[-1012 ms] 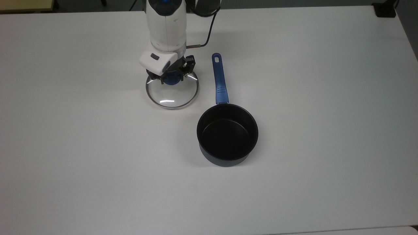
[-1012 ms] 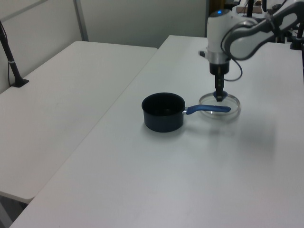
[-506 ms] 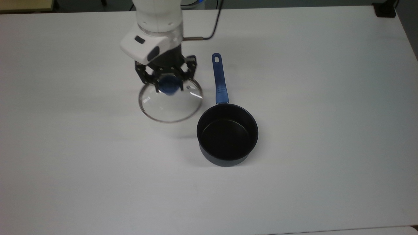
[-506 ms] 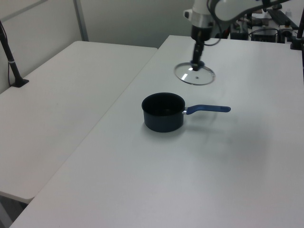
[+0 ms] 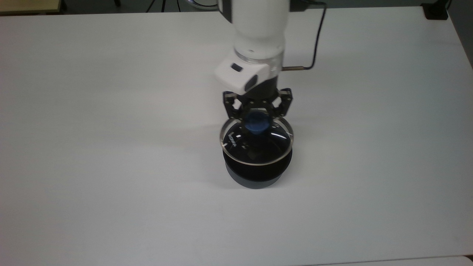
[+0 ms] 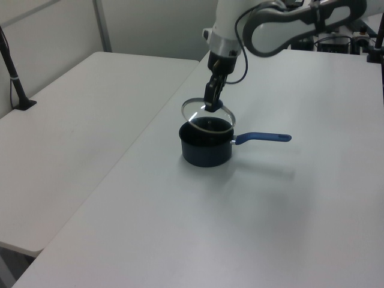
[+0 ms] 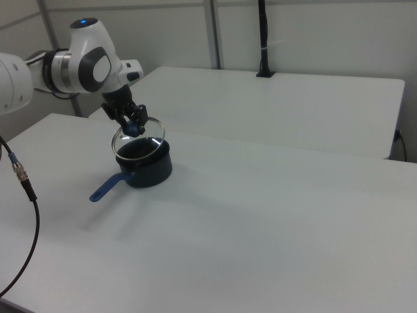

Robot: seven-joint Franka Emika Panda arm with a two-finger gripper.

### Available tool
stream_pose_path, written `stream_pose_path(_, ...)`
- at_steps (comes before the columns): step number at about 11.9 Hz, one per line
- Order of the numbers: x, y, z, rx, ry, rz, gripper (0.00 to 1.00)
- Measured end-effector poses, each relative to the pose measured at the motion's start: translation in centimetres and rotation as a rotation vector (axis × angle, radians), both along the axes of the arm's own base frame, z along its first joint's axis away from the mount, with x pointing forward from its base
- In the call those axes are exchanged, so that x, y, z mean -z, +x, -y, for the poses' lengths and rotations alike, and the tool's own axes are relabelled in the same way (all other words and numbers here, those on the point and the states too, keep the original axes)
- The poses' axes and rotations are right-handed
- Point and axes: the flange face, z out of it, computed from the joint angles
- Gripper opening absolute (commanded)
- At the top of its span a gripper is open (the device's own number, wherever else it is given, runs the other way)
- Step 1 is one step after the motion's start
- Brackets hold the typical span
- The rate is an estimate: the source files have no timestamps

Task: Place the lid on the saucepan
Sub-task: 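Lift the lid and carry it over the black saucepan, then lower the lid onto the saucepan rim and open the gripper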

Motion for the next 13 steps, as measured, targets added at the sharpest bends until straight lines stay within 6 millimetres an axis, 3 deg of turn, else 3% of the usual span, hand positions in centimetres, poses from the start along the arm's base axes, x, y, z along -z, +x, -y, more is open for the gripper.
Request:
stream_pose_path(3, 1.9, 0.2, -0.9, -0.003, -0.003, -0.019, 0.35)
stream_pose_path(4, 2.6, 0.3, -1.1, -0.005, -0.005, -0.027, 0.40)
stream_pose_path(5, 2.9, 0.5, -1.2, -0.005, -0.005, -0.027, 0.53)
stream_pose_path(6, 3.0, 0.5, -1.2, -0.005, -0.005, -0.026, 0.55)
stream_pose_path(7, 3.1, 0.6, -1.2, -0.005, -0.005, -0.028, 0.80)
stream_pose_path(8, 3.4, 0.6, -1.2, -0.005, -0.006, -0.031, 0.86)
stream_pose_path(9, 3.6, 0.8, -1.3, -0.005, -0.004, -0.020, 1.00)
stream_pose_path(13, 3.7, 1.2, -1.1, 0.001, 0.001, 0.006, 1.00)
